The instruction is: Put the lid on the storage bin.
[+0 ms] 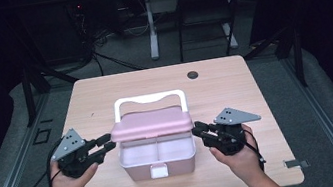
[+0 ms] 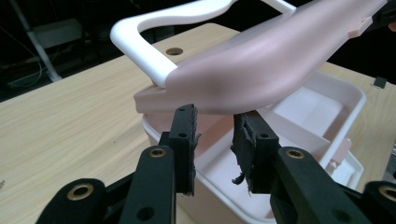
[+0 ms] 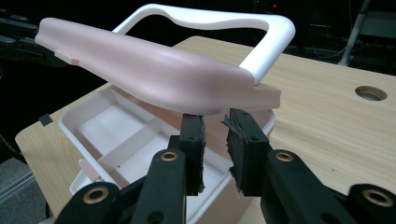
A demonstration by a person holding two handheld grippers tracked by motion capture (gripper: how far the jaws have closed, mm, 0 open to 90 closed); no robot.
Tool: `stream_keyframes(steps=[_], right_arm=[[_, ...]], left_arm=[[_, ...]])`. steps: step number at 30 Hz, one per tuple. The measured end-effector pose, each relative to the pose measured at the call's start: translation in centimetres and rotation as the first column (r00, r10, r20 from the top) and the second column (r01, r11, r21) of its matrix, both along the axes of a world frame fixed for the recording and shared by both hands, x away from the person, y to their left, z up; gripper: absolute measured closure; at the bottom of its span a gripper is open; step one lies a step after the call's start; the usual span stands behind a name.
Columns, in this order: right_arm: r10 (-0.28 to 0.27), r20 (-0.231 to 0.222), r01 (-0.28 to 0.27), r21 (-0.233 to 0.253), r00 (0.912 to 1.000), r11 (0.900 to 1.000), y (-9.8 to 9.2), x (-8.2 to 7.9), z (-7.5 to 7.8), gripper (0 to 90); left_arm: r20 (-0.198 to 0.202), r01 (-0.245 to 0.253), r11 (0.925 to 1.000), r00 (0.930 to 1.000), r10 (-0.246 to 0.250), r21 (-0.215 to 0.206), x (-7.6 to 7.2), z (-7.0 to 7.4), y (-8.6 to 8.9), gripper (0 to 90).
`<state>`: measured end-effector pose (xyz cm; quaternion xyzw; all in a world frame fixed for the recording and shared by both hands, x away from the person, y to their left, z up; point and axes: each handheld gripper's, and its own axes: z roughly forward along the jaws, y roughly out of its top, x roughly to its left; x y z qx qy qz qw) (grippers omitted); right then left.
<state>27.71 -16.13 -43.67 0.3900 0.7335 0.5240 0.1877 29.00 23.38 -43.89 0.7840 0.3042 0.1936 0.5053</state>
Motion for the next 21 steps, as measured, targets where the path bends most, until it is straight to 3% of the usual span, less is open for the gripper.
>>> stream_keyframes(steps=[21], right_arm=[[0.005, -0.060, -0.006, -0.012, 0.9982, 1.000, -0.8, -1.3, -2.8, 75.6]], left_arm=[[-0.057, -0.012, 0.9997, 0.9983, 0.013, 0.020, -1.3, -2.3, 1.3, 68.2]])
